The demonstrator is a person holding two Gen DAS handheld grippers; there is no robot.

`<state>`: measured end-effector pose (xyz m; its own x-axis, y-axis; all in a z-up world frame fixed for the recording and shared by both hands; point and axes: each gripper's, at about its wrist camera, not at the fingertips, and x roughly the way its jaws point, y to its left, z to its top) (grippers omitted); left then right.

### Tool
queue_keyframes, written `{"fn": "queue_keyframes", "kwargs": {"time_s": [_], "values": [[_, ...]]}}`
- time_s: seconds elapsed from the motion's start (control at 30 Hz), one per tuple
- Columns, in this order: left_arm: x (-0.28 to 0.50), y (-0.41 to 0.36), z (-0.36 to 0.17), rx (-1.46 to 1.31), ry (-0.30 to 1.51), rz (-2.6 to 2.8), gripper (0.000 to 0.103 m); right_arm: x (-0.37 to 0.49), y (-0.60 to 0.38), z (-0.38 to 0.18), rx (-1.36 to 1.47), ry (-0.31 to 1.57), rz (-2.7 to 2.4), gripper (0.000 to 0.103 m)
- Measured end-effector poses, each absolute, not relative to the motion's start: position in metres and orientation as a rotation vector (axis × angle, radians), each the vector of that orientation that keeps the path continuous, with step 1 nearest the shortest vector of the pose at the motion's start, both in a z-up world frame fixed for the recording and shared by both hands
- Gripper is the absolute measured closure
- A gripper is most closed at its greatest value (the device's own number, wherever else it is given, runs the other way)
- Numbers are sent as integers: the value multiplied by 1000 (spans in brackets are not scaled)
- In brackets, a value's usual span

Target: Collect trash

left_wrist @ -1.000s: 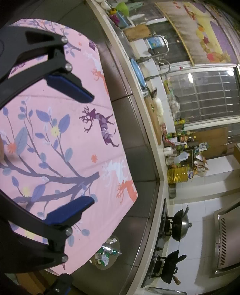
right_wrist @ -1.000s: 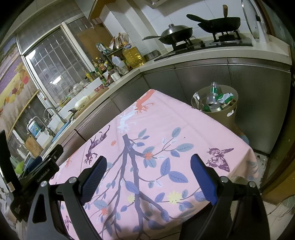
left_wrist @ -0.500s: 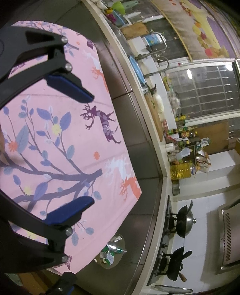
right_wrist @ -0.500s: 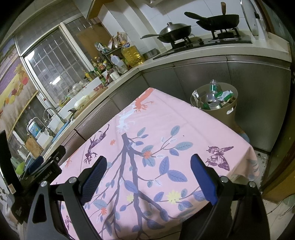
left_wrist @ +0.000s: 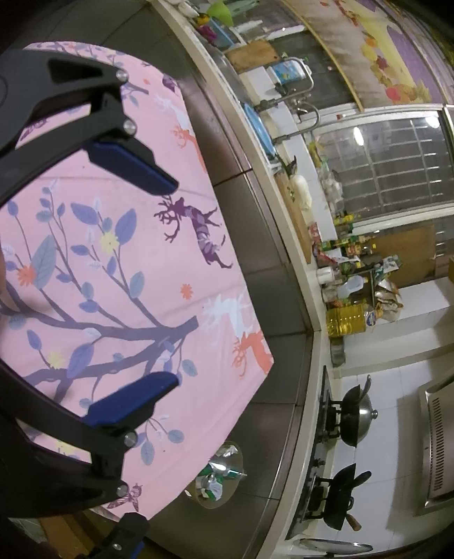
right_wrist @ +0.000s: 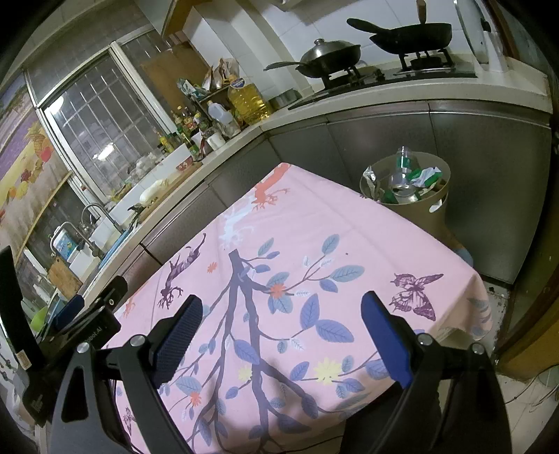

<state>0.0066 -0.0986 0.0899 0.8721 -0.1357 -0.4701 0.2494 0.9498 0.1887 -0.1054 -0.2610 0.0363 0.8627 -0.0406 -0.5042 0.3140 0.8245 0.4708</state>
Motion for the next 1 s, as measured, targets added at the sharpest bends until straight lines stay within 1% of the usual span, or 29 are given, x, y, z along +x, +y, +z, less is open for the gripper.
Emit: {"fn": "queue_keyframes", "kwargs": {"time_s": [0.73,1.0], "values": [[9,-100,89,250,468,-204,6,-104,-261,35,578,507,-198,14],[9,-103,86,259,455,-232,6,-106,-256,26,581,512,-200,14]]}}
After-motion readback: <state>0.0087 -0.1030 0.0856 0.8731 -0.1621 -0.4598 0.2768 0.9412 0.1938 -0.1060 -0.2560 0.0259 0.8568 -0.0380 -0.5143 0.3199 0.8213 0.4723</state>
